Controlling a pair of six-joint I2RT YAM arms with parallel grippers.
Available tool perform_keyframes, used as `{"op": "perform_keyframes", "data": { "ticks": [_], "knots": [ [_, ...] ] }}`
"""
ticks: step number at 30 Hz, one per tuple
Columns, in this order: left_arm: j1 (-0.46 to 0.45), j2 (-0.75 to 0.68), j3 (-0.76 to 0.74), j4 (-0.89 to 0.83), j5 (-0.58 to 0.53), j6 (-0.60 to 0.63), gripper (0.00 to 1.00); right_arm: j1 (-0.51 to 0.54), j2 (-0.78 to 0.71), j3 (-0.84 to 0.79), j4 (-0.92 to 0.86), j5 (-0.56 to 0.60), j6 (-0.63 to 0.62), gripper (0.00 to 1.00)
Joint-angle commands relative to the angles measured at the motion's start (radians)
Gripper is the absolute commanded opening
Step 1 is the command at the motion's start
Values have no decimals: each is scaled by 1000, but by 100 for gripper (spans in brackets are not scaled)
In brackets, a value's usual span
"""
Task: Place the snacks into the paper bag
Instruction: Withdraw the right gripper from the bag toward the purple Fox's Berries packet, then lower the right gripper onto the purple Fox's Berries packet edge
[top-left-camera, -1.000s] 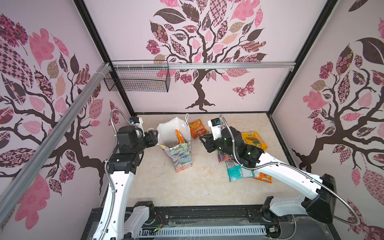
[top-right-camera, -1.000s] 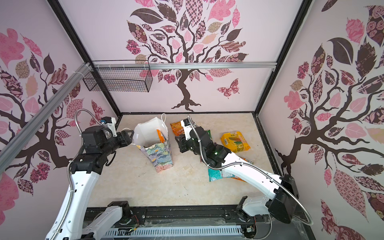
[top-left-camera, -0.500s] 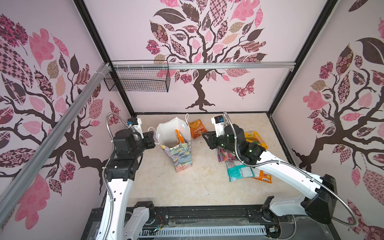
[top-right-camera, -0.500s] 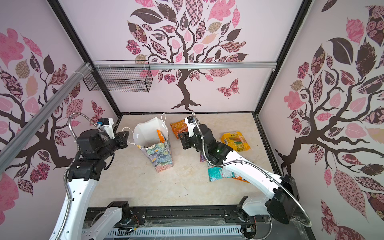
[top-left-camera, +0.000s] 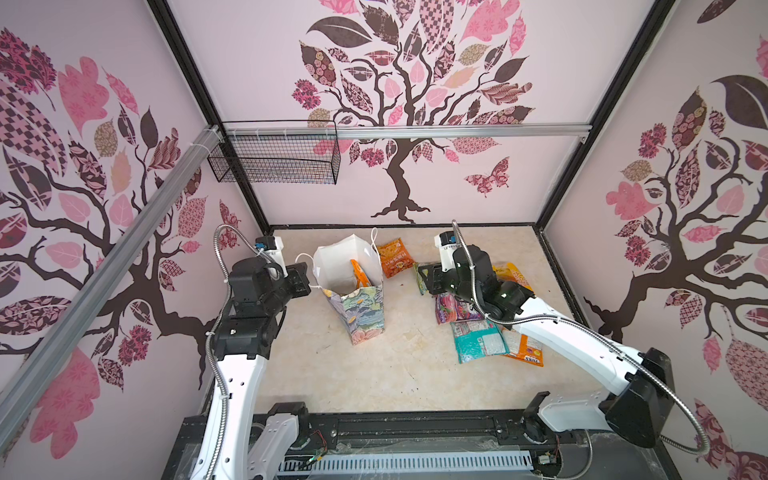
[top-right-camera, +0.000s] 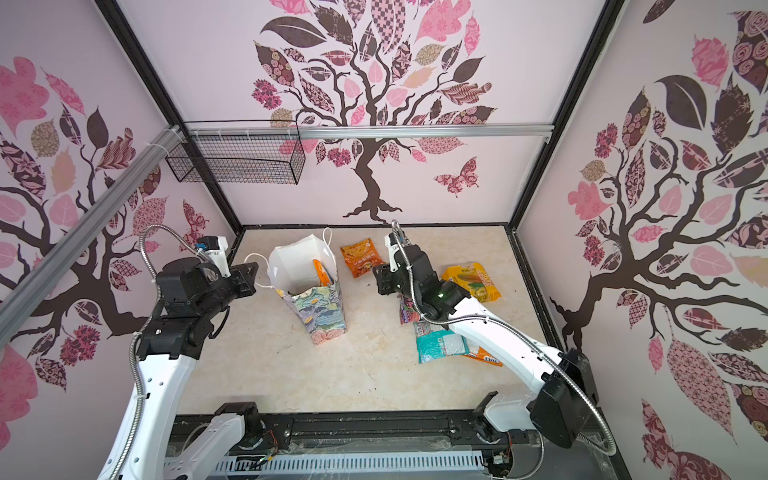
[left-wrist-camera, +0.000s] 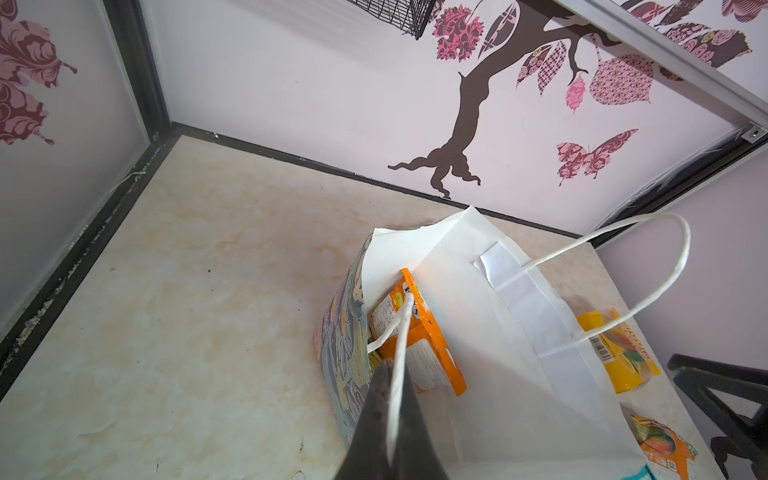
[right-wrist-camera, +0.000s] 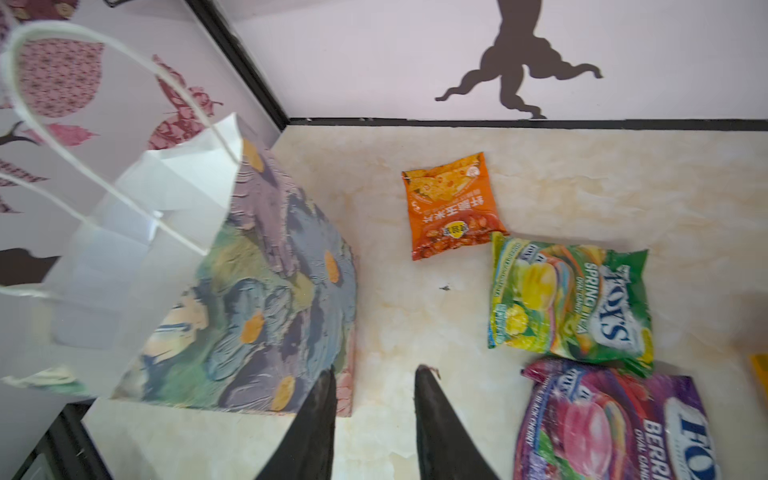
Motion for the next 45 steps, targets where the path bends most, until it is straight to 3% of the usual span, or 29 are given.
{"op": "perform_keyframes", "data": {
  "ticks": [1, 6, 11, 18, 27, 39, 45],
  "knots": [
    [5, -5, -31, 13, -16, 13, 0, -21, 52, -10, -45, 37, -5, 36],
    [4, -4, -33, 12, -18, 14, 0, -44, 131, -9, -47, 26, -17, 40],
    [5, -7, -35, 13, -25, 16, 0, -66, 194, 8, -115, 128, -47, 44],
    [5, -6, -35, 12, -26, 17, 0, -138, 201, -56, -96, 146, -68, 53],
    [4, -5, -34, 11, -26, 17, 0, -245, 246, -119, -69, 73, -62, 67],
    [6, -1, -35, 13, -14, 14, 0, -254, 381, -73, -69, -53, -79, 73],
    [6, -5, -33, 16, -11, 14, 0, -254, 478, 12, -152, -146, -101, 74]
  ]
}}
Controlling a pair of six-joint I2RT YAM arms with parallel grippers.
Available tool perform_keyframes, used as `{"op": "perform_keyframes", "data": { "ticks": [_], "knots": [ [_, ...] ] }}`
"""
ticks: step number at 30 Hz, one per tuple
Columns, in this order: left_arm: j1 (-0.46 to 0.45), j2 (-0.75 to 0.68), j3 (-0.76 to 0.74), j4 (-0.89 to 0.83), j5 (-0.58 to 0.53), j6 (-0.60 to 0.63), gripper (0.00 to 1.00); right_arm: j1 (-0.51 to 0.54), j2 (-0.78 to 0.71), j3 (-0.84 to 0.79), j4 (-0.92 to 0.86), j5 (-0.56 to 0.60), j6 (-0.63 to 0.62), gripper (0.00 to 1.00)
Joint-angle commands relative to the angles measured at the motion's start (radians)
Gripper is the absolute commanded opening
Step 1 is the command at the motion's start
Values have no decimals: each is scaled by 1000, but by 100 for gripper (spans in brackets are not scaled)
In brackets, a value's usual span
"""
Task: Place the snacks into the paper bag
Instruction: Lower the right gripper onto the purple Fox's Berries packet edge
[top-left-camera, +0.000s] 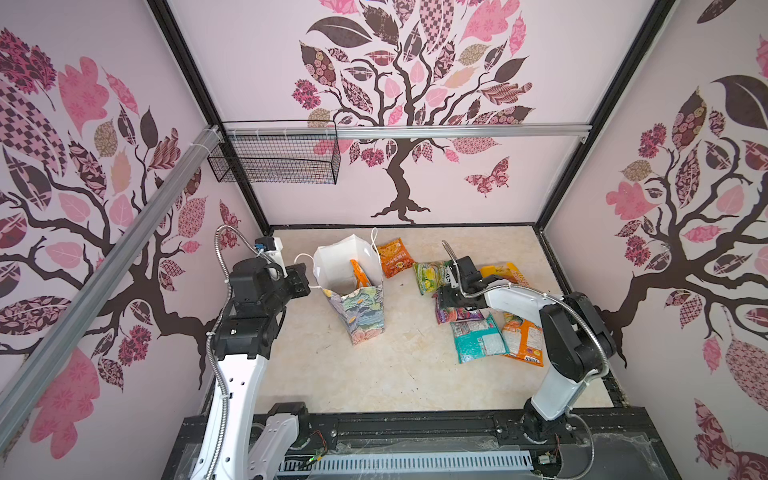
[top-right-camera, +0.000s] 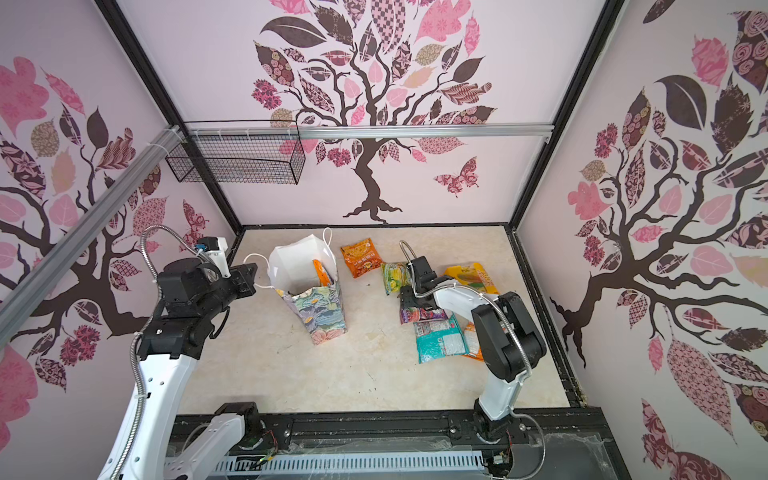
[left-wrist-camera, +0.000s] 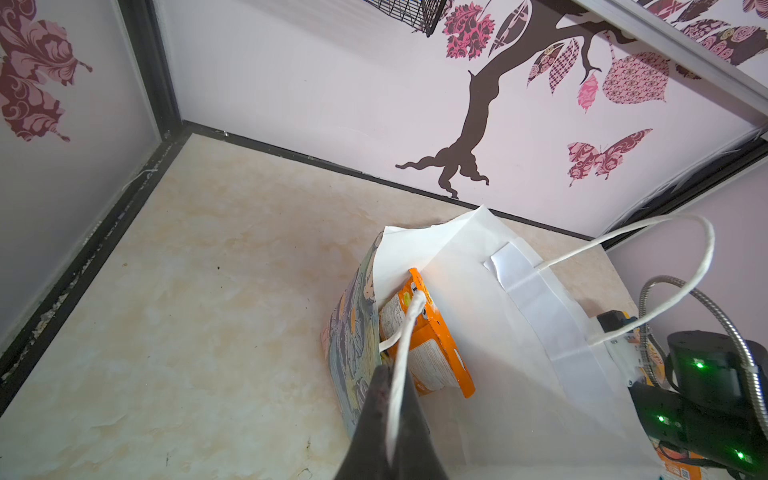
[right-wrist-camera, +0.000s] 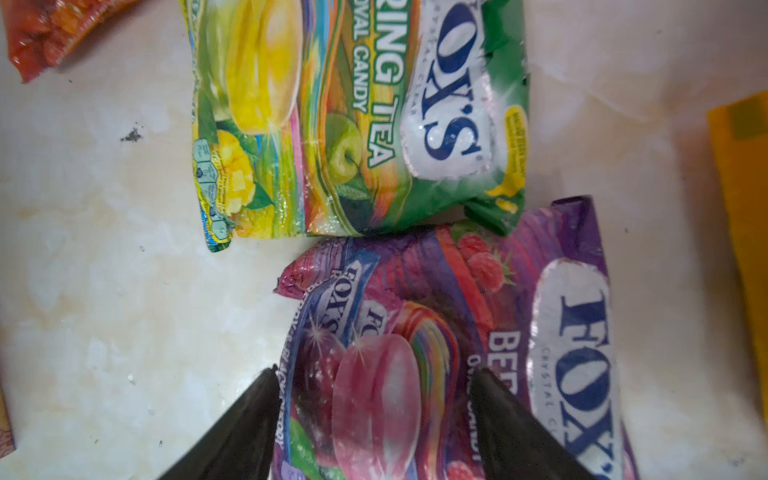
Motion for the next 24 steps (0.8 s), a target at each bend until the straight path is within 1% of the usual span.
{"op": "perform_keyframes", "data": {
  "ticks": [1, 5, 10, 14, 16, 19, 21, 23, 24],
  "knots": [
    [6, -4, -25, 18, 10, 11, 0, 0, 65, 68, -54, -103, -30, 74],
    [27, -1, -24, 25, 27, 4, 0, 4, 100, 91, -63, -186, -44, 75],
    [39, -1, -27, 31, 47, -2, 0, 32, 102, 112, -69, -302, -65, 74],
    [39, 1, -28, 32, 52, -3, 0, 65, 60, 111, -27, -445, -80, 73],
    [39, -2, -29, 30, 49, -2, 0, 67, 17, 89, 13, -479, -65, 73],
    [39, -4, -28, 30, 47, -1, 0, 65, -49, 62, 27, -420, -43, 73],
    [39, -3, -30, 30, 45, -1, 0, 61, -85, 49, 16, -338, -36, 73],
    [39, -2, -29, 30, 46, -1, 0, 41, -108, 31, 13, -276, -15, 73],
    [39, -2, -29, 30, 47, -2, 0, 20, -118, 13, 30, -270, 2, 73]
  ]
}}
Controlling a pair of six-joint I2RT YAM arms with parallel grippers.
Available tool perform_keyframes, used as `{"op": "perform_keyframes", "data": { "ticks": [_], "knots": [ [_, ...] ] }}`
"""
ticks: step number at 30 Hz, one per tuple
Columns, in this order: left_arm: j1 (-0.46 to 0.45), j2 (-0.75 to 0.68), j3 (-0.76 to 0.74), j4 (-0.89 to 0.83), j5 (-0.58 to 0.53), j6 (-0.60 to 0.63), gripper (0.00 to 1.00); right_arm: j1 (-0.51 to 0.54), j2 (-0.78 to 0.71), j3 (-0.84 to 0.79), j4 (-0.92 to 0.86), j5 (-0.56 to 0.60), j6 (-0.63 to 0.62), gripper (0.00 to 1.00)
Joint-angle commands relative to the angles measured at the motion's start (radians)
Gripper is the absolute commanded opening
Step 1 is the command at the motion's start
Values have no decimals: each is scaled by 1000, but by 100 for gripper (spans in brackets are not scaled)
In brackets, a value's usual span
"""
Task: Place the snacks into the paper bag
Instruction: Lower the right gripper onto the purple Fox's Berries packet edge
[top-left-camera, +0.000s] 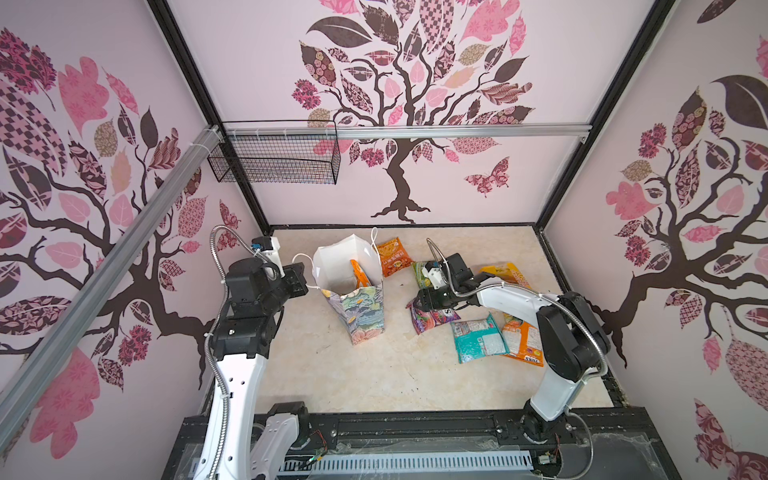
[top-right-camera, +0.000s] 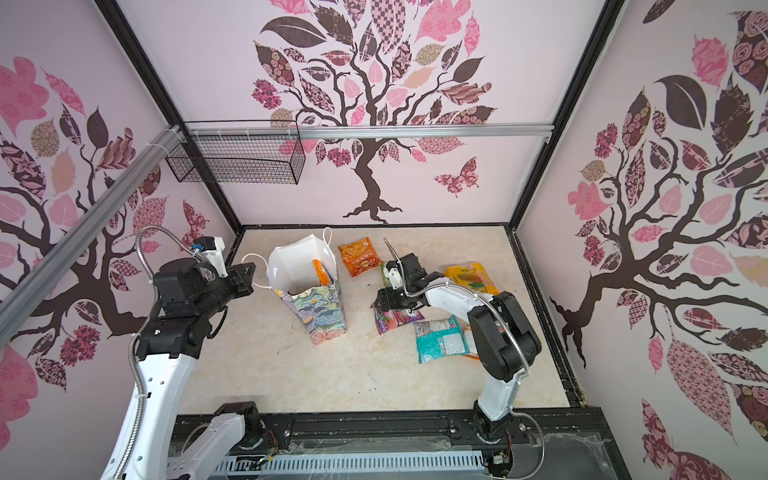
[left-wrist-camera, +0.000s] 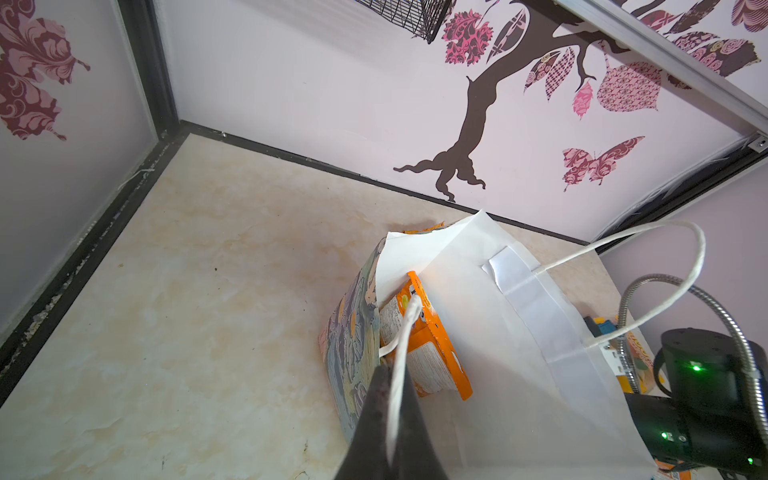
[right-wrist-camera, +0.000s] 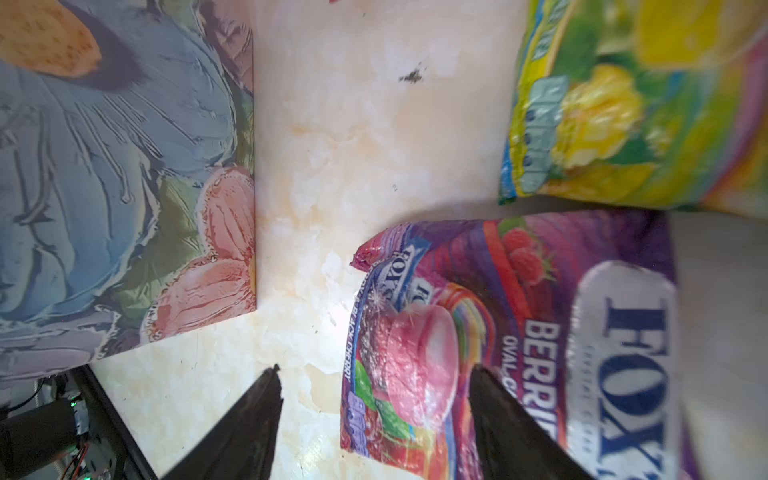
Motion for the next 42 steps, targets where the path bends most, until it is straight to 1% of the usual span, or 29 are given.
{"op": "perform_keyframes", "data": {
  "ticks": [1, 3, 6, 10, 16, 19, 23, 31, 36, 42],
  "knots": [
    [4, -3, -29, 24, 6, 3, 0, -60, -80, -41, 42, 71, 49, 72],
    [4, -2, -29, 24, 7, 3, 0, -93, -93, -80, 76, 86, 79, 72],
    [4, -3, -29, 24, 6, 2, 0, -107, -84, -98, 91, 128, 86, 72],
    [4, 0, -29, 23, 8, 2, 0, -113, -34, -93, 125, 91, 97, 71],
    [5, 1, -29, 20, 8, 3, 0, -120, 25, -96, 165, 87, 112, 71],
    [4, -1, -29, 22, 8, 3, 0, -128, 49, -106, 208, 64, 130, 71],
    [5, -1, -29, 22, 8, 1, 0, -130, 76, -97, 215, 46, 136, 71],
    [4, -1, -29, 23, 10, 2, 0, -131, 101, -95, 208, 135, 137, 71],
    [5, -1, -30, 23, 11, 2, 0, -131, 139, -82, 216, 120, 141, 70],
    [4, -2, -32, 24, 11, 0, 0, -133, 144, -87, 234, 125, 149, 70]
  ]
}}
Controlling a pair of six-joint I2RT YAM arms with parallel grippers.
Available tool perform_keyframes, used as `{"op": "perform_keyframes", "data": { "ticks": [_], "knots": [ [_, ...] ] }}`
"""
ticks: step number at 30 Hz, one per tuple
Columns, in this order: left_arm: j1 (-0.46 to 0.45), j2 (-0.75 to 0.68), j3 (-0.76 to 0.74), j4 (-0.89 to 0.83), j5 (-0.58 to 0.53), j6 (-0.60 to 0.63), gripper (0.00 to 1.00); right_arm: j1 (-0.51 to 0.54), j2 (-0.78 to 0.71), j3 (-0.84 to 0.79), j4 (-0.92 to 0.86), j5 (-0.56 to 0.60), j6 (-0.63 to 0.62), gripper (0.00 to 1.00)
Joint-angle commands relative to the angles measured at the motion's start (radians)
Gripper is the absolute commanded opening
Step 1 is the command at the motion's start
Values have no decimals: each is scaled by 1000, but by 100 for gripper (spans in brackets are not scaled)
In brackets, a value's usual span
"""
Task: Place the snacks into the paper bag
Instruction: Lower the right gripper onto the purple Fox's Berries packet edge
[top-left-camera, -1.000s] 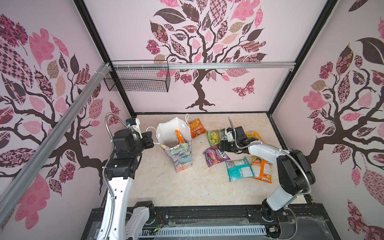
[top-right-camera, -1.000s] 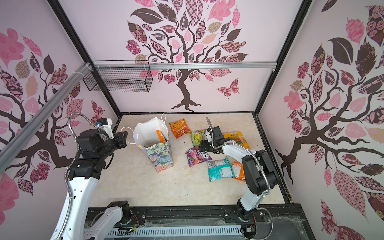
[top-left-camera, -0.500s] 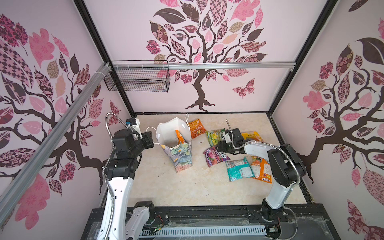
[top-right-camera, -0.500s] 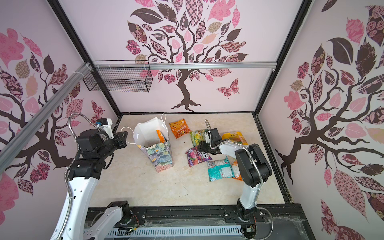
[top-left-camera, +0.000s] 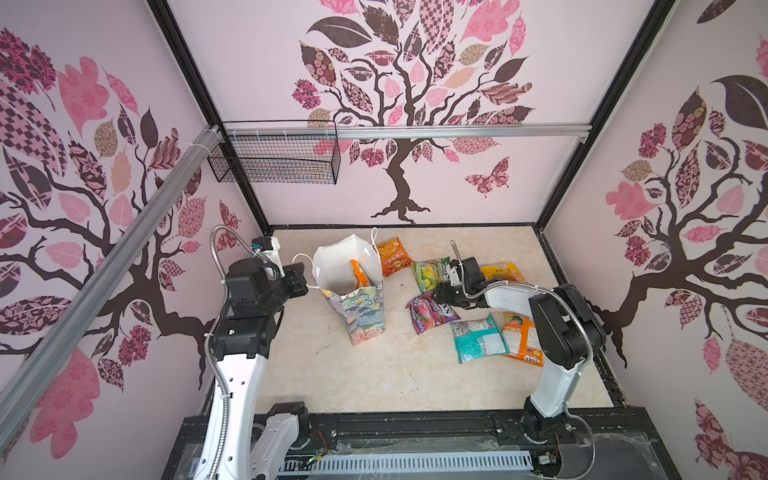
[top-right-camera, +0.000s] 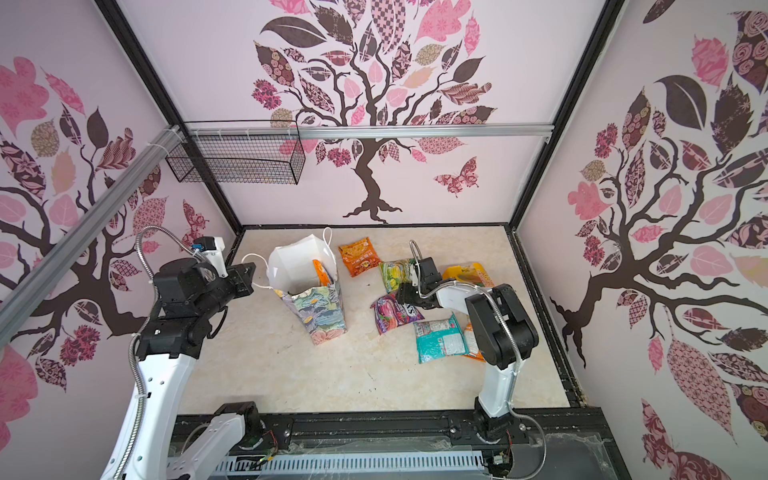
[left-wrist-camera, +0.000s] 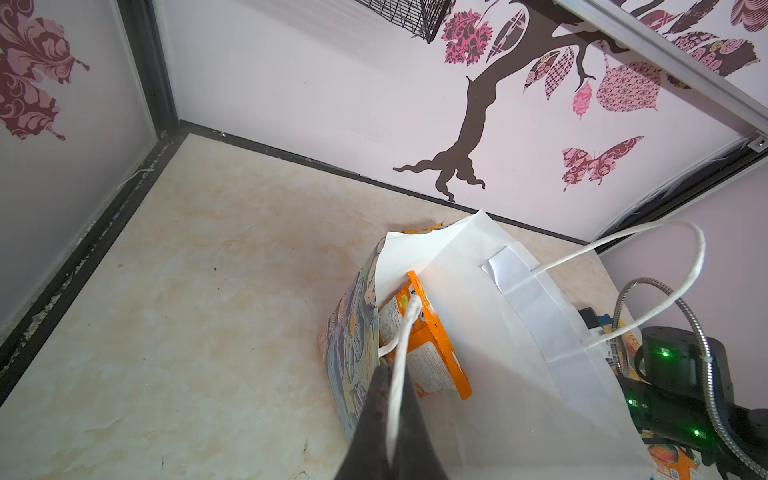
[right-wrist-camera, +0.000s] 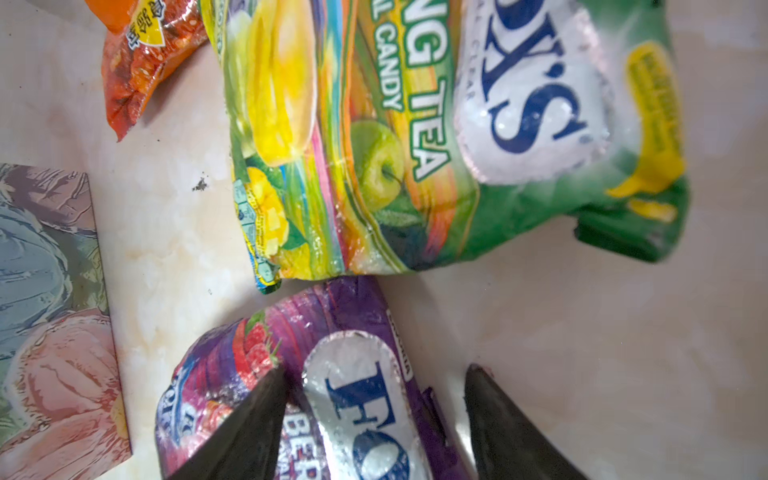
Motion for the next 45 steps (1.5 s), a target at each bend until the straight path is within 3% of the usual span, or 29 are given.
{"op": "perform_keyframes", "data": {
  "ticks": [1, 9, 35, 45],
  "knots": [
    [5, -1, -31, 25, 13, -2, 0, -6, 36, 16, 7, 10, 10, 70],
    [4, -1, -32, 27, 15, -2, 0, -6, 68, 24, 36, -25, 25, 65],
    [5, -2, -31, 25, 15, -2, 0, -6, 47, 5, 48, -18, 31, 17],
    [5, -4, -29, 20, -2, 2, 0, -6, -32, -19, 50, -31, 40, 6]
  ]
}}
